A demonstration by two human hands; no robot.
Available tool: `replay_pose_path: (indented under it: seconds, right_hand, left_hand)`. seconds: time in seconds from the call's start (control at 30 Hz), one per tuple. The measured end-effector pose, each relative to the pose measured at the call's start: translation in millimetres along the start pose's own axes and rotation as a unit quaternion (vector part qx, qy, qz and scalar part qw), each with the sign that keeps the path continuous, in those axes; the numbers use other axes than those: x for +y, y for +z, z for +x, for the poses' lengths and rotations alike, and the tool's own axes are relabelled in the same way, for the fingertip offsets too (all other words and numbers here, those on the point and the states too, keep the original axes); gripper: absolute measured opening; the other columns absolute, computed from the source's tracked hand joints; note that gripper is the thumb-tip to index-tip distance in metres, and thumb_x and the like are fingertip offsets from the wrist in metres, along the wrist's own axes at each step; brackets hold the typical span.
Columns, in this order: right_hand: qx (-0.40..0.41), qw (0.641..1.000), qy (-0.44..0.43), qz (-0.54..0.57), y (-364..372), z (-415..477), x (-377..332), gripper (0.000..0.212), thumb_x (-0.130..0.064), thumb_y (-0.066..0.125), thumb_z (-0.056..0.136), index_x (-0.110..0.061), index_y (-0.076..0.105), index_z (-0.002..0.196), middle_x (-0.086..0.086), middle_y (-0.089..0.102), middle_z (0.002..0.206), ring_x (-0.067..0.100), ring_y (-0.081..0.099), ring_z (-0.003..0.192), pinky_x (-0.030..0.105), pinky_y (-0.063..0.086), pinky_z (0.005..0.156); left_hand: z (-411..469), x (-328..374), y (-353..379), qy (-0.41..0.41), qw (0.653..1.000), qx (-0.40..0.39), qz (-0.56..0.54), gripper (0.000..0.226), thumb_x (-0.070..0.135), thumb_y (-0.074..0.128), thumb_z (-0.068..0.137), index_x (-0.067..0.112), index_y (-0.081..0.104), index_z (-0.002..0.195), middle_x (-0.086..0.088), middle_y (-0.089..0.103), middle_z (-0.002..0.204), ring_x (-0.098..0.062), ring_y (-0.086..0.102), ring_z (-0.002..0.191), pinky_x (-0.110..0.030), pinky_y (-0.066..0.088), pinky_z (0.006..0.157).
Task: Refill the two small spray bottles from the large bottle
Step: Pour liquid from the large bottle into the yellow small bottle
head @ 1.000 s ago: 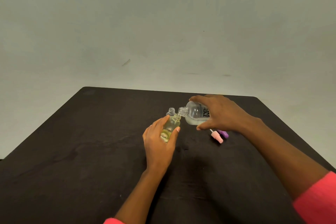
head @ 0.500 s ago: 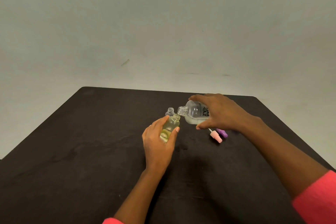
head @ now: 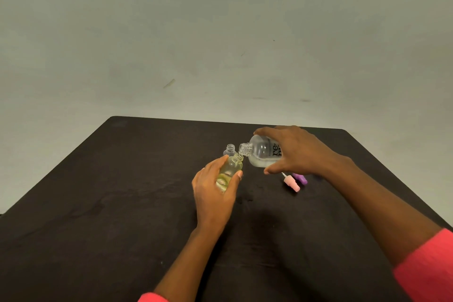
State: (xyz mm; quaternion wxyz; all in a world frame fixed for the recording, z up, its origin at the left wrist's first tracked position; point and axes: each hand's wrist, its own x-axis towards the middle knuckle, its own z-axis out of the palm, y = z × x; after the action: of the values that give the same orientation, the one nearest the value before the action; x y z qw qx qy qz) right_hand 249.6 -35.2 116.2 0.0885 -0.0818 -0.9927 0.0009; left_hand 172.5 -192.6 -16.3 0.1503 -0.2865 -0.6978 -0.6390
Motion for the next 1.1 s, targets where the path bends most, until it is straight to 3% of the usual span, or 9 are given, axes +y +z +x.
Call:
replay_pose_path:
  seconds: [0.67, 1.1]
  right_hand:
    - [0.000, 0.999, -0.001, 0.049, 1.3, 0.8, -3.0, 0.081, -0.052, 0.078, 0.060, -0.034, 0.042, 0.130, -0.007, 0.060, 0.117, 0.015, 0.055, 0.100, 0.039, 0.050, 0.082]
    - [-0.002, 0.991, 0.014, 0.129, 6.7, -4.5, -5.4, 0.078, -0.044, 0.082, 0.062, -0.029, 0.046, 0.130, -0.007, 0.061, 0.117, 0.010, 0.056, 0.100, 0.026, 0.046, 0.083]
  left_hand:
    - [-1.5, 3.0, 0.3, -0.008, 1.000, -0.001, 0.000, 0.048, 0.049, 0.060, 0.078, 0.021, 0.065, 0.116, 0.010, 0.067, 0.111, -0.005, 0.060, 0.104, -0.048, 0.049, 0.092]
    - [-3.0, 0.9, 0.5, -0.032, 0.999, -0.009, 0.003, 0.048, 0.048, 0.065, 0.077, 0.023, 0.064, 0.119, 0.012, 0.066, 0.113, -0.012, 0.059, 0.109, -0.045, 0.049, 0.093]
